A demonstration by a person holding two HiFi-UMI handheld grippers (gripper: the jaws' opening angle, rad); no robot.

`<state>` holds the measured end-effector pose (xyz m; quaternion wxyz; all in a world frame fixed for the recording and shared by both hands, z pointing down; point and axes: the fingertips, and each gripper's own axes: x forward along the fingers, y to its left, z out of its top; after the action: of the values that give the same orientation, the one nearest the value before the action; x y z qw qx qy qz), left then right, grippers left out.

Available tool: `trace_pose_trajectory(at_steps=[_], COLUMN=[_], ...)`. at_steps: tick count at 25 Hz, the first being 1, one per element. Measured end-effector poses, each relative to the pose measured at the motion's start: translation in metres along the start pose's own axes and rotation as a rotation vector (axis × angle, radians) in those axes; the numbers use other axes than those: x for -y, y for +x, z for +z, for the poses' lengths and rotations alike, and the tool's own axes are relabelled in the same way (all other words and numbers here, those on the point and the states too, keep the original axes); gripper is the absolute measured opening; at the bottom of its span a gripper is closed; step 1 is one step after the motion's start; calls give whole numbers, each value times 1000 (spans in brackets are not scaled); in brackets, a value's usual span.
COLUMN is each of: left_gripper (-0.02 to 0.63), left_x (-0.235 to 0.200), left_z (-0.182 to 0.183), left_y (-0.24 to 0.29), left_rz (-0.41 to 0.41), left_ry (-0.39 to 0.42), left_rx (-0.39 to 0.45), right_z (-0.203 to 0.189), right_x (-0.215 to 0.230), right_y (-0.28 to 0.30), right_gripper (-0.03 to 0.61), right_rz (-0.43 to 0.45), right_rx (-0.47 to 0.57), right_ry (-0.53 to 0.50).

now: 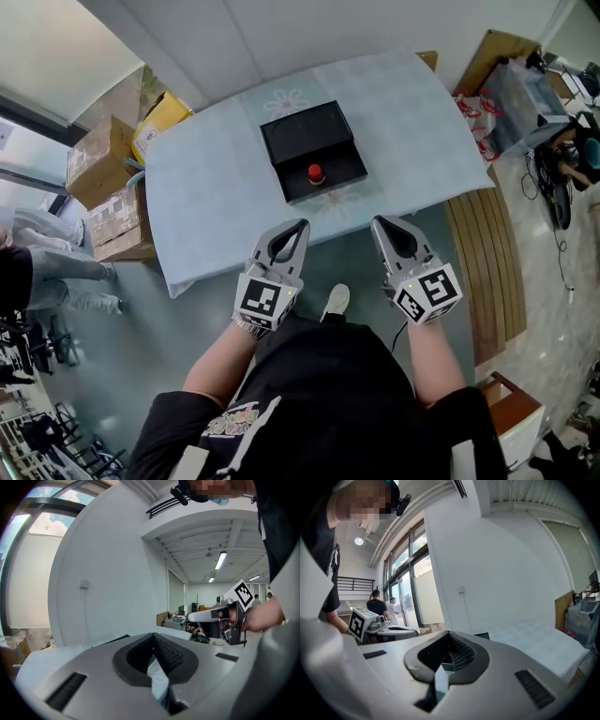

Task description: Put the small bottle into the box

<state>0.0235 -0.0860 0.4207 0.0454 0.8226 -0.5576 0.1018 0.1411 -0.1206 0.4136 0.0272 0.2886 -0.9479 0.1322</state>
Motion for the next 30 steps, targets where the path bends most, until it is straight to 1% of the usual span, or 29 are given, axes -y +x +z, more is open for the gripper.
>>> trace_pose_trajectory(at_steps=[6,12,21,30], left_gripper=[8,8,8,8], left_x=[-6,-23,-50,-80], left_z=[-4,-9,-7,-14], left_y=[-31,-55,-95,-132], left_rz=[-9,-33,-130,-204], left_ry=[-25,-50,-49,-59], left_rx=[-34,-18,10,25], right_z=[-1,-6,-5,-22], right_x=[-30,-61,-117,-169], right_y=[15,28,37,49], right_gripper=[8,8,8,8], right_rz=[34,23,-68,-154], right_rx=[2,-6,-1,-3], right_ry=[-1,-18,-20,0])
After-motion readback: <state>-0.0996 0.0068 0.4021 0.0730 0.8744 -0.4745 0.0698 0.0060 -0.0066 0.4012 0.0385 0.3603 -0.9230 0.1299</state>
